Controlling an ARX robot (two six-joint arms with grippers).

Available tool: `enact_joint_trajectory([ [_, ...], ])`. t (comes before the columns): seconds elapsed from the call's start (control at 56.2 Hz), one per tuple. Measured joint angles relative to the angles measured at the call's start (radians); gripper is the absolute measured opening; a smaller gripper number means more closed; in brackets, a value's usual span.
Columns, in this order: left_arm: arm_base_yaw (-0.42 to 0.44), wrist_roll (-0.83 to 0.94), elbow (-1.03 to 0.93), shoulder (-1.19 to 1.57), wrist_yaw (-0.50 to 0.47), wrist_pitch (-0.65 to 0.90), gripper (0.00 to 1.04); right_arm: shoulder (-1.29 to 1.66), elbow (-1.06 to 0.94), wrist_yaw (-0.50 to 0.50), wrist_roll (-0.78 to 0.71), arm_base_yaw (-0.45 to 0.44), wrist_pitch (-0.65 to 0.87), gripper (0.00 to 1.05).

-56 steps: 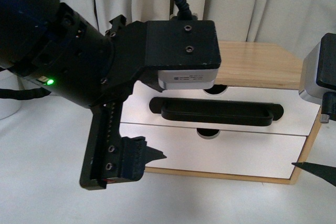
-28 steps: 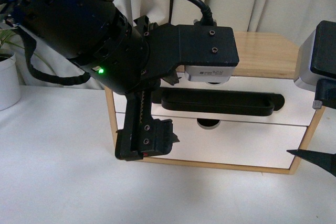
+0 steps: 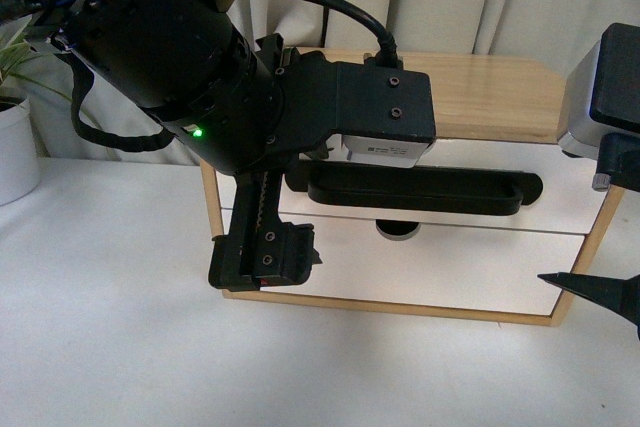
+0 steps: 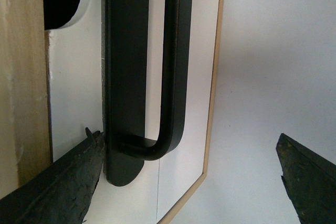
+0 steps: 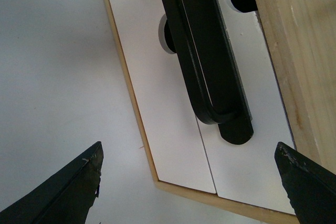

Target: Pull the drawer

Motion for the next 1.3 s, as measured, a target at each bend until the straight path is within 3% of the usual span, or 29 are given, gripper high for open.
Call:
enact_joint_trajectory([
  [0.925,-0.023,-0.059,0.018,-0.010,0.085,-0.067,0.98,0.005,0.004,-0.012,0.006,-0.012,-0.002,0.96],
  [1.298,-0.019,-0.004,0.017,0.009,-0.006,-0.025,0.98,0.012,0.004,-0.011,0.006,-0.010,-0.001,0.96],
])
